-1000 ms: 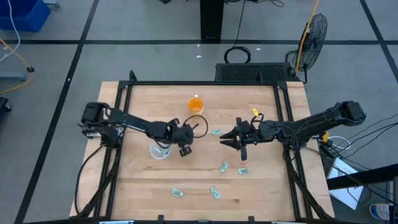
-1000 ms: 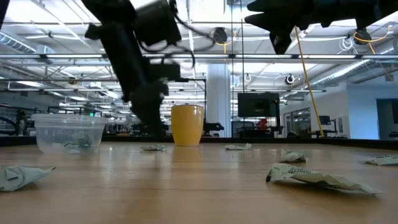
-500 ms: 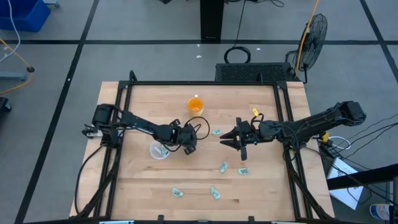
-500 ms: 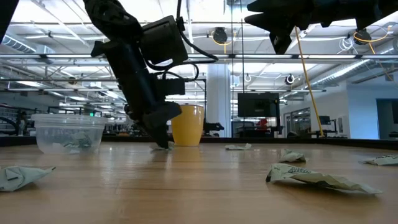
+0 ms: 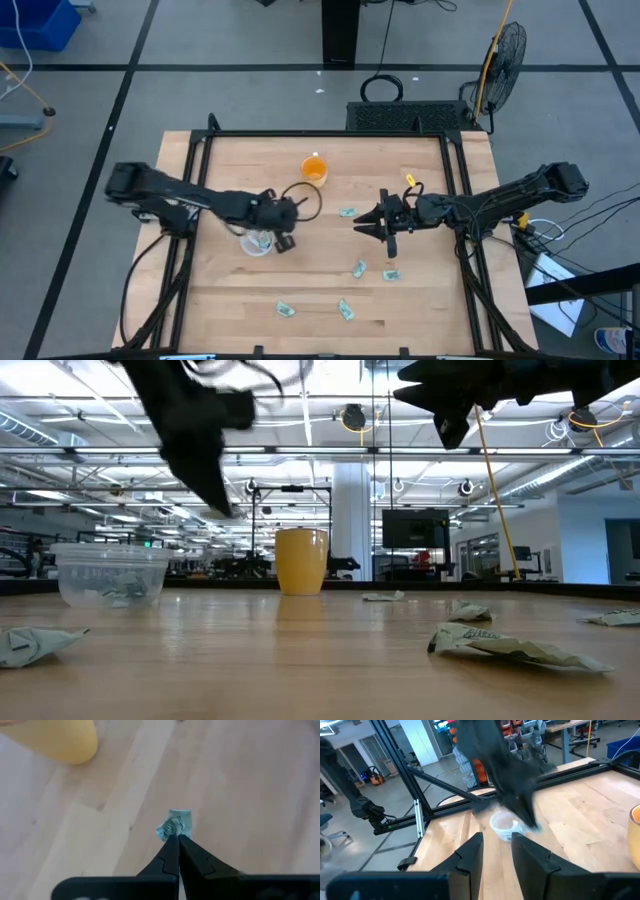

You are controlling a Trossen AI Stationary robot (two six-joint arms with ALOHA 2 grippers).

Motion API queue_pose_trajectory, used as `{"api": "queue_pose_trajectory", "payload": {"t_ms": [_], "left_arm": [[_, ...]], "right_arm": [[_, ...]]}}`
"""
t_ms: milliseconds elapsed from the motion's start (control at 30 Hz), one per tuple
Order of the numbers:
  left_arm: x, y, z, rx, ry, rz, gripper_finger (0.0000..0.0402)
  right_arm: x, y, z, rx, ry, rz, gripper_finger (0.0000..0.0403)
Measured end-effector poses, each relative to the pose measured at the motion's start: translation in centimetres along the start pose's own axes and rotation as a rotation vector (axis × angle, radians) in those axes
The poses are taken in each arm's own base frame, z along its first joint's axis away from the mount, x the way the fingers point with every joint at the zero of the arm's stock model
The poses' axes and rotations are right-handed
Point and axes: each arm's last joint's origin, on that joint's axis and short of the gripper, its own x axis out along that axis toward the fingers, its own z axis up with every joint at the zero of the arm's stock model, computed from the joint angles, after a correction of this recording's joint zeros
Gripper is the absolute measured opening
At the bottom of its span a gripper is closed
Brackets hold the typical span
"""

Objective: Pick and place Stevia / Truvia into bins
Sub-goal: Put the stevia packet into the container

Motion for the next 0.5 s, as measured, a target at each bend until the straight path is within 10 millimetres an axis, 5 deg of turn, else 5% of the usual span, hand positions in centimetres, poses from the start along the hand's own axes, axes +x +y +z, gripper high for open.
{"api": "queue_pose_trajectory", "payload": {"t_ms": [267,500], "left_arm": [[-6.9,0.2,-4.3,-0.040,0.049,0.036,0.0004],[-5.4,-1.1,-8.7,-0.096,0.062,0.001,0.0005]], "right_arm": [[0.0,-0.3,-0.7,-0.038,0.078,-0.024,0.0093],[-0.1,-0.4,-1.2,-0.120,0.123,-0.037,0.0093]]}}
